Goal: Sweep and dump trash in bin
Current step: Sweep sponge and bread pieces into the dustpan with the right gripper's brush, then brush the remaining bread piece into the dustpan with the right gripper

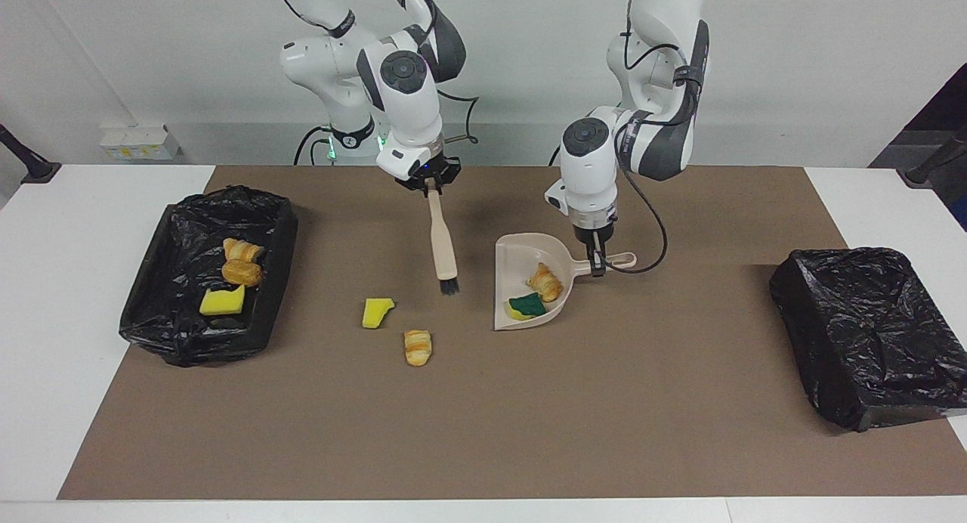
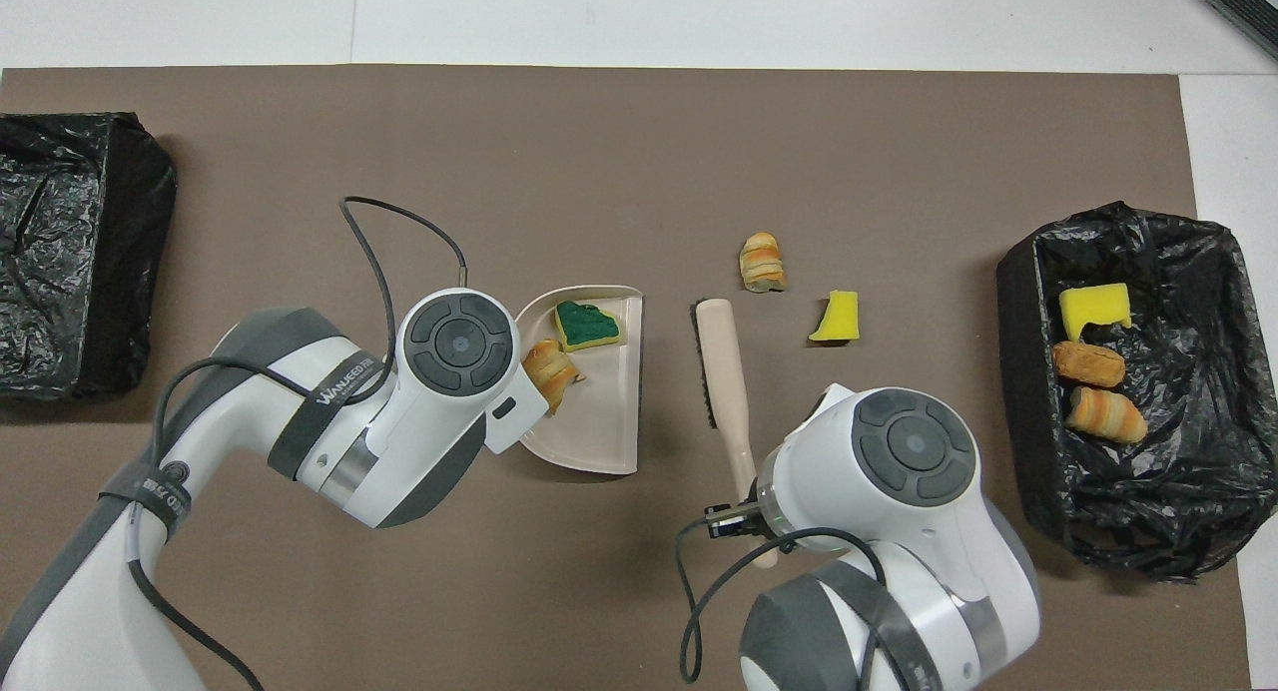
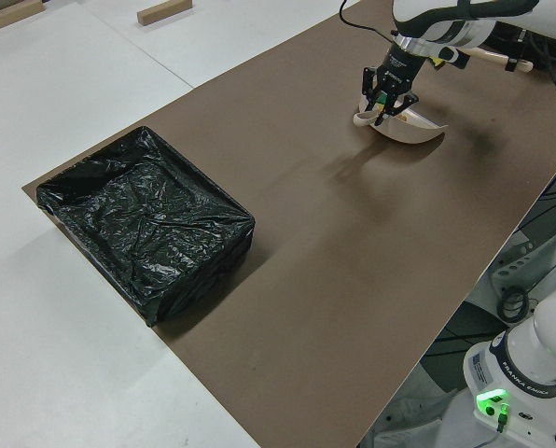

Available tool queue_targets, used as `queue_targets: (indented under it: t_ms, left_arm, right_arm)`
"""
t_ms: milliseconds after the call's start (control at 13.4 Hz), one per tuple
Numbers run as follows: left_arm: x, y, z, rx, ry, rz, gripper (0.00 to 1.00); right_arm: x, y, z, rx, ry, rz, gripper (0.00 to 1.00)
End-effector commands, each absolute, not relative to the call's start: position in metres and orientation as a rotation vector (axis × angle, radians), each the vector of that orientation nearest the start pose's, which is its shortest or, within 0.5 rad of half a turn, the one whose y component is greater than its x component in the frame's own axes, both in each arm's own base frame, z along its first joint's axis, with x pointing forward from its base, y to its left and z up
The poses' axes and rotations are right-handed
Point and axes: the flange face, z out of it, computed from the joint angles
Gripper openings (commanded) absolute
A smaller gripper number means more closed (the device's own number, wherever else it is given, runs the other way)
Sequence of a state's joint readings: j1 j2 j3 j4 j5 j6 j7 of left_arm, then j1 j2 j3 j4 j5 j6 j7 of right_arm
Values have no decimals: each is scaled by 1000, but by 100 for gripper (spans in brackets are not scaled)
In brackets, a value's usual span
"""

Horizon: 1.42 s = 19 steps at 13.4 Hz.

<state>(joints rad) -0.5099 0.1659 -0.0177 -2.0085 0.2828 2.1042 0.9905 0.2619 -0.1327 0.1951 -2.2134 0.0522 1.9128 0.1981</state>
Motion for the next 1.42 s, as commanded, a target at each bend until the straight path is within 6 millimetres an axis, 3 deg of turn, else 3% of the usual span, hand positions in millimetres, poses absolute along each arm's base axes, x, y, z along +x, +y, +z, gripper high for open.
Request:
queue_targets:
  t_ms: [0,298,373,447,596,745,969,1341]
  left_arm:
    - [508,-269,374,-1962,2154,151,0]
    - [510,-270,376,-1963,2151,134,0]
    - [510,-270,376,-1961,2153,134,0]
    - [510,-270,376,-1961,2153,134,0]
    - [510,-269,376,-1963,2152,132,0]
    - [511,-267,376,-1968,2147,133,0]
    - [516,-255,374,-1989,2131,145,0]
    - [519,-242,371,-2009,2117,177,0]
  right_arm:
    - [480,148,412,-3242,-557,261,0]
    - [576,80,390,-3410,-663,282,0]
    - [592,64,381,-3417,-644,294,0]
    - [596,64,374,-3403,-633,304,0]
    - [584,98,356,-3323,-651,363,0]
    - [560,149,339,-3188,-618,404,0]
    - [540,174,335,-3098,-526,432,0]
    - [472,243,327,-2934,-544,540,0]
